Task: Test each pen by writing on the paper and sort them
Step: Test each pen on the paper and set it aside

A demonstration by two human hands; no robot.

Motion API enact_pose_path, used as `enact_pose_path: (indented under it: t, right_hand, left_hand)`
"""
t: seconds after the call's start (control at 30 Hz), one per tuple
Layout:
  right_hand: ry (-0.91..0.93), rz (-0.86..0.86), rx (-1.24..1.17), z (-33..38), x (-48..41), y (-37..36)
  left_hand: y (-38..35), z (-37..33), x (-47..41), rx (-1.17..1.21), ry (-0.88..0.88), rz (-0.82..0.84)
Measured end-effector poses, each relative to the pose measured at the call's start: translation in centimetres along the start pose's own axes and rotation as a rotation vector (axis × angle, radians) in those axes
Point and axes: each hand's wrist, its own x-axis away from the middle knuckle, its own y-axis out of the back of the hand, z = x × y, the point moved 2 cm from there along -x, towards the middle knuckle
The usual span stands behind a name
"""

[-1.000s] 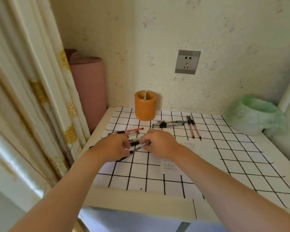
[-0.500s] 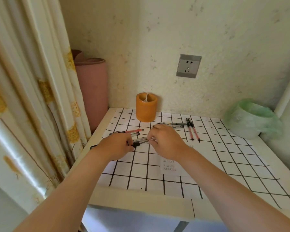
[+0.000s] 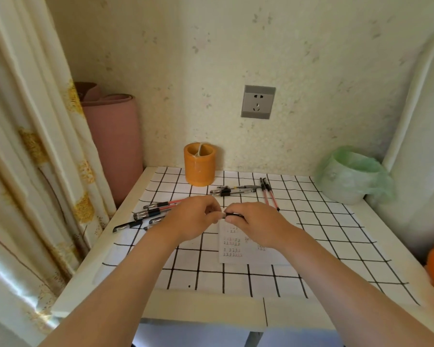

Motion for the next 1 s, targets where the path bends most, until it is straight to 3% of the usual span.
enact_pose_path:
  t: [0.5,0.8,1.0]
  right_hand:
    - [-0.039,0.047,0.048,-2.8,0.0,-0.3]
    - [-0.012,-0.053,0.179,-3.3,0.2,-0.3]
    - [-0.108,0.023,-0.075,-4.0,0.4,-0.6]
  left_hand:
    - [-2.5,-1.4,-3.0,0.012,-0.123,0.037]
    - [-2.5,-1.1,-3.6,0.036,-0.128,0.042]
    - [-2.2,-0.5,-3.6,-0.040,-0.099,0.023]
